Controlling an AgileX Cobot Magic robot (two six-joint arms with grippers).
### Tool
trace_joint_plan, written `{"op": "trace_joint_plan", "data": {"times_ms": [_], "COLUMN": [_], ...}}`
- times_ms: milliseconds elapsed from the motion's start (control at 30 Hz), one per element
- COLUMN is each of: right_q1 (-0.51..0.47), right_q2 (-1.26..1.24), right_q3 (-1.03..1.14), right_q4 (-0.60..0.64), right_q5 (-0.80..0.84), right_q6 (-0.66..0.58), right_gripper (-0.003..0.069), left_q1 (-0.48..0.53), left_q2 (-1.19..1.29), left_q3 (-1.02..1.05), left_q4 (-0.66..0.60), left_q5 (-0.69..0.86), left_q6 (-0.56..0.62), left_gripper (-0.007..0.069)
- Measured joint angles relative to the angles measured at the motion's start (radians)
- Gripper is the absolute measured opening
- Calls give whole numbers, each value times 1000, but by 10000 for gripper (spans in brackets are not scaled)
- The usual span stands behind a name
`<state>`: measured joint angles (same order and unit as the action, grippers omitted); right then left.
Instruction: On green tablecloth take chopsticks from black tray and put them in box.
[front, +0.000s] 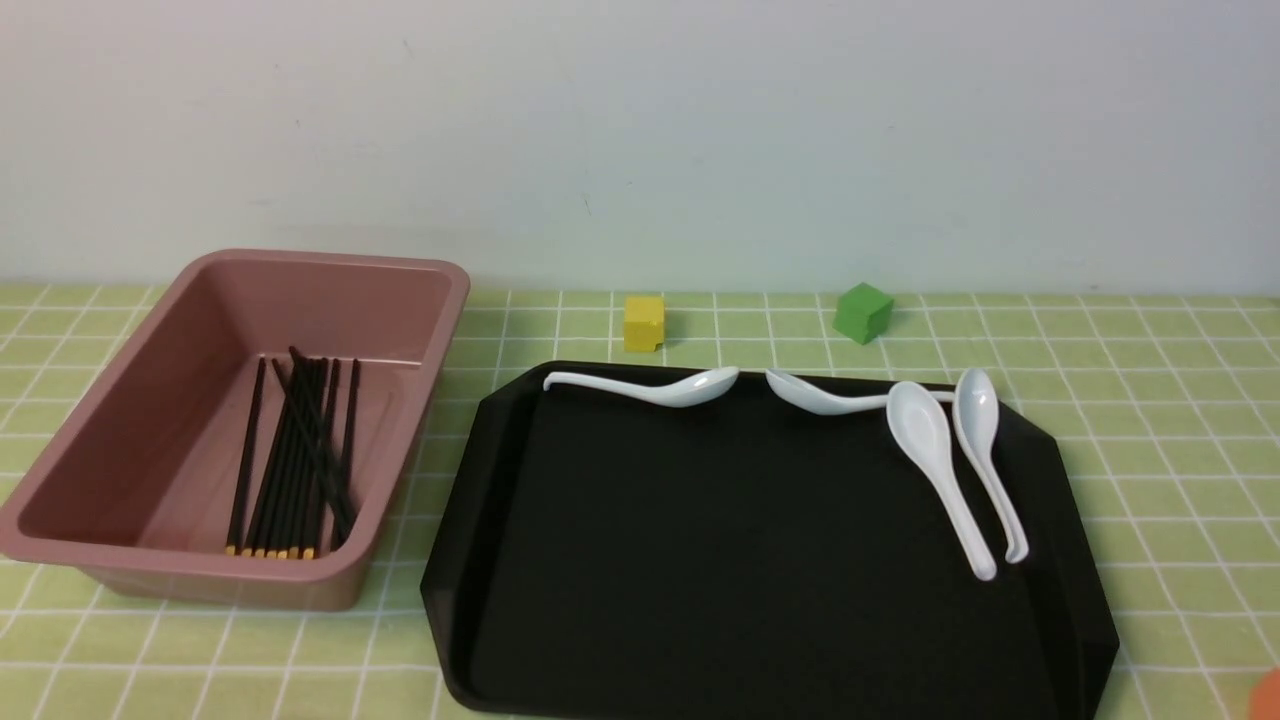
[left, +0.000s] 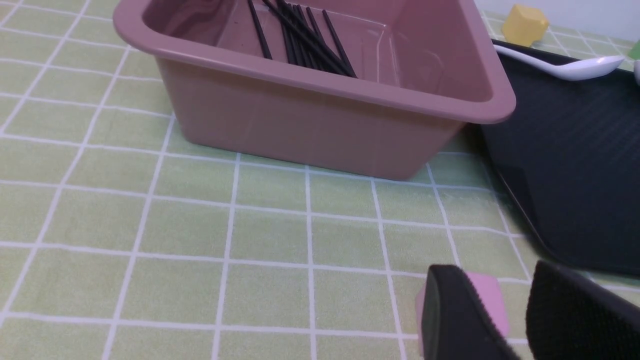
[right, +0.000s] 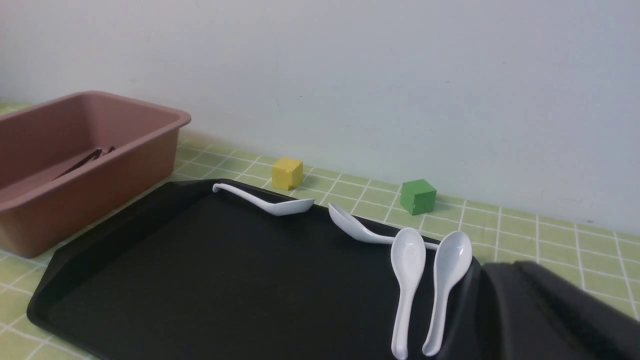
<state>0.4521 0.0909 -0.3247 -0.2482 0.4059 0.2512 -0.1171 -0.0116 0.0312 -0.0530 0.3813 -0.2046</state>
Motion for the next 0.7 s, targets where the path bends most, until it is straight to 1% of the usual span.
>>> {"op": "trace_joint_plan", "data": {"times_ms": [333, 533, 633, 700], "right_q1": [0, -2, -43, -88], "right_q2": [0, 0, 0, 0], "right_q3": [4, 71, 127, 156], "right_q4": [11, 46, 83, 104], "right_q5": [-1, -2, 1, 5], "right_q6": [0, -1, -1, -1], "right_gripper": [41, 47, 52, 55], "left_q1": [0, 0, 0, 0], "left_q2": [0, 0, 0, 0], "left_q3": [0, 0, 0, 0], "left_q4": [0, 0, 0, 0], "left_q5": [0, 0, 0, 0], "left_q6": [0, 0, 0, 0], "left_gripper": [238, 238, 238, 238]}}
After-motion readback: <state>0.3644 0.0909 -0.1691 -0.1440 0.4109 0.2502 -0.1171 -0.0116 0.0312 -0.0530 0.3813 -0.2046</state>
